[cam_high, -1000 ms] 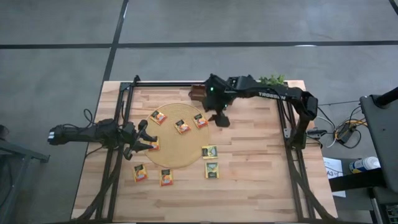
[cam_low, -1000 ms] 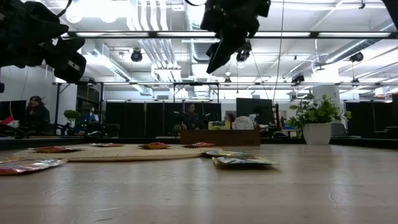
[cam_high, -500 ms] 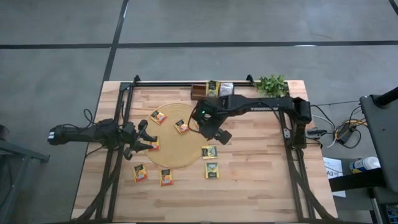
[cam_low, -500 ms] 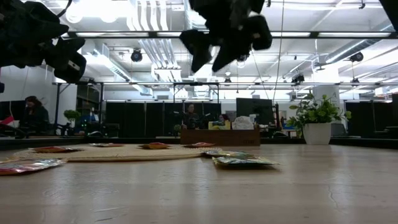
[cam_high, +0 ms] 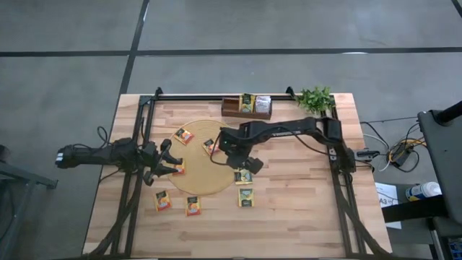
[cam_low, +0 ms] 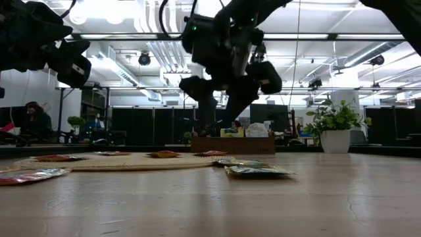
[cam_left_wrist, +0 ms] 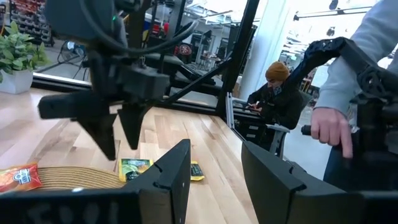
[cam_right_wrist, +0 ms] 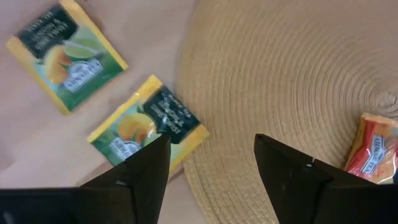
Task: Pick & Place Tea
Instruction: Put the top yellow tea bag into the middle section of the wooden organizer
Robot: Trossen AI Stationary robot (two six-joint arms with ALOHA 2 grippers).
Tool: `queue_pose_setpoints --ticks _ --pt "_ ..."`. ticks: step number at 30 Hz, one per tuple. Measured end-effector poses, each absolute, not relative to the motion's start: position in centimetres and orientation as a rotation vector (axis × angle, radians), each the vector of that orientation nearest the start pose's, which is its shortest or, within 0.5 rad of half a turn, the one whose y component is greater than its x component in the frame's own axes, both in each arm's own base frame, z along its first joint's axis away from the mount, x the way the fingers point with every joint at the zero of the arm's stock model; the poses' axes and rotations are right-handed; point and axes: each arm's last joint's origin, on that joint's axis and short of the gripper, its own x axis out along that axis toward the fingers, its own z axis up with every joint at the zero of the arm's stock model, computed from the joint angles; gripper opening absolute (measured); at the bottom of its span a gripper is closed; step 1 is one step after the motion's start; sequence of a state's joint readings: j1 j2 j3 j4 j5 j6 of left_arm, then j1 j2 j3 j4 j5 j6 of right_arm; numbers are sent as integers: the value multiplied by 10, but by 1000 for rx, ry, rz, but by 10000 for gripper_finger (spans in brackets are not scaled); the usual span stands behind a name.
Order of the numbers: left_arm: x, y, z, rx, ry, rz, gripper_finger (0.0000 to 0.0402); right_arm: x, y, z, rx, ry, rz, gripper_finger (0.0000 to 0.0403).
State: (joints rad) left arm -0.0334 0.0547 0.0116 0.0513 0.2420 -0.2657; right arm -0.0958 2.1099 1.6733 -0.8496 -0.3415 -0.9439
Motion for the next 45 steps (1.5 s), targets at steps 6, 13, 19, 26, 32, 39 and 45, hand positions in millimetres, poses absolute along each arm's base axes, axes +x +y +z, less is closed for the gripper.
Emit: queue_pose_setpoints --ticks 6,13,19,26,32,39,45 --pt "99 -10 168 -263 29 -275 138 434 -32 169 -500 1072 770 231" --pt "99 -10 168 -263 29 -275 138 436 -32 153 -456 1114 764 231" --pt "99 -10 168 -263 29 -275 138 438 -32 138 -417 1149 760 231" --pt "99 -10 168 -263 29 -275 138 440 -31 135 -419 1146 734 219" --pt "99 -10 168 -263 29 -275 138 441 -31 134 -440 1143 711 168" --pt "99 -10 168 -263 29 -275 138 442 -32 134 -474 1154 677 91" --pt "99 -10 168 -263 29 -275 138 444 -33 135 -483 1146 668 27"
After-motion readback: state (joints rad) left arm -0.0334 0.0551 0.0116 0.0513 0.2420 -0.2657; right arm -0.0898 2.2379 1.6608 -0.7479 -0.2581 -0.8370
